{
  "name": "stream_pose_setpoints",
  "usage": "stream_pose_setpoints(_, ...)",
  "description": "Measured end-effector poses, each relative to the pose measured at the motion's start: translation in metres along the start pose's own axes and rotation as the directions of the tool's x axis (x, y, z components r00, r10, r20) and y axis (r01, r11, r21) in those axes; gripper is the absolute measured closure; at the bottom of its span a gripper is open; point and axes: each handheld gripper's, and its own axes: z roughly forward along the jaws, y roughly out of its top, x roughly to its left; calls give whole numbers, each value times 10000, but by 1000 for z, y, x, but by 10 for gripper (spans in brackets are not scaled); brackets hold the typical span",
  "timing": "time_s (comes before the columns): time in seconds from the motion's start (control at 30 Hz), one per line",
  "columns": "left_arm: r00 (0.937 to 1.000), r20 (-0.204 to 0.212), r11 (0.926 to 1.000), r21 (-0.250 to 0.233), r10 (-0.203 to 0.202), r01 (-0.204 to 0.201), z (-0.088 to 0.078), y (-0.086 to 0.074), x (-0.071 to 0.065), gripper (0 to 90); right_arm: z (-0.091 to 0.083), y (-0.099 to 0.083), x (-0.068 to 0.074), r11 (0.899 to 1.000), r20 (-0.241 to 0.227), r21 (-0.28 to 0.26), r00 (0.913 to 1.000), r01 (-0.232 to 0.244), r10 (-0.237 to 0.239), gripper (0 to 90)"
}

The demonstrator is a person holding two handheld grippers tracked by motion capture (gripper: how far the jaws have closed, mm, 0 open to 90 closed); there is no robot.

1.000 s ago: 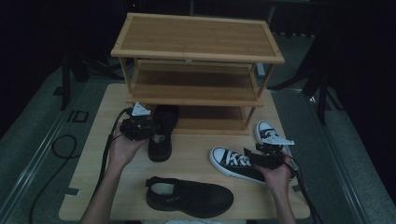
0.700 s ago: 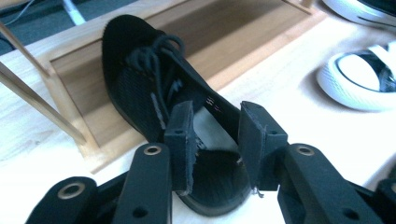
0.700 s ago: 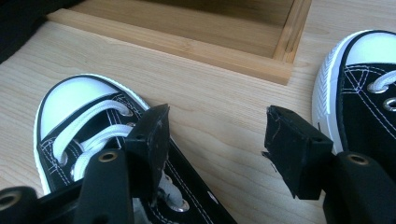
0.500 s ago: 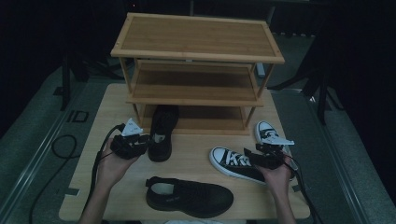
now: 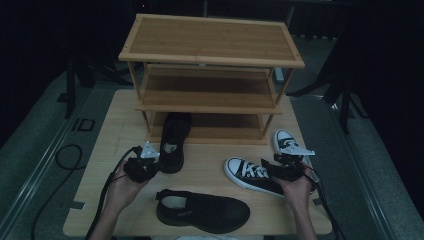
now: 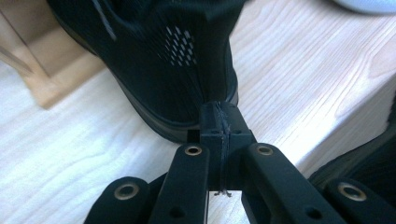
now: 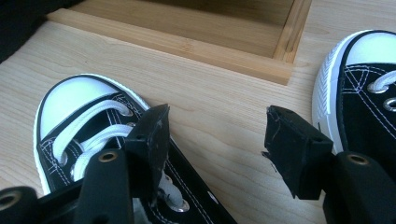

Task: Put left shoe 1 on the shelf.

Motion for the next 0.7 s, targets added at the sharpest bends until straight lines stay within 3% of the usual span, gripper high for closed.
stream_pose_setpoints(0.23, 9997, 149, 9970, 756, -169, 157, 25, -7, -3, 900, 0, 0, 0, 10000, -8, 0, 10000, 2, -2, 401)
stream_pose_setpoints(0.47, 9995, 15, 9924, 1197, -305, 301, 36, -9, -2, 900, 0, 0, 0, 10000, -1, -2, 10000, 7, -7, 401)
stream_pose_setpoints(0.7, 9997, 27, 9930, 1160, -237, 233, 40, -6, -4, 900, 0, 0, 0, 10000, 0, -1, 10000, 4, -4, 402)
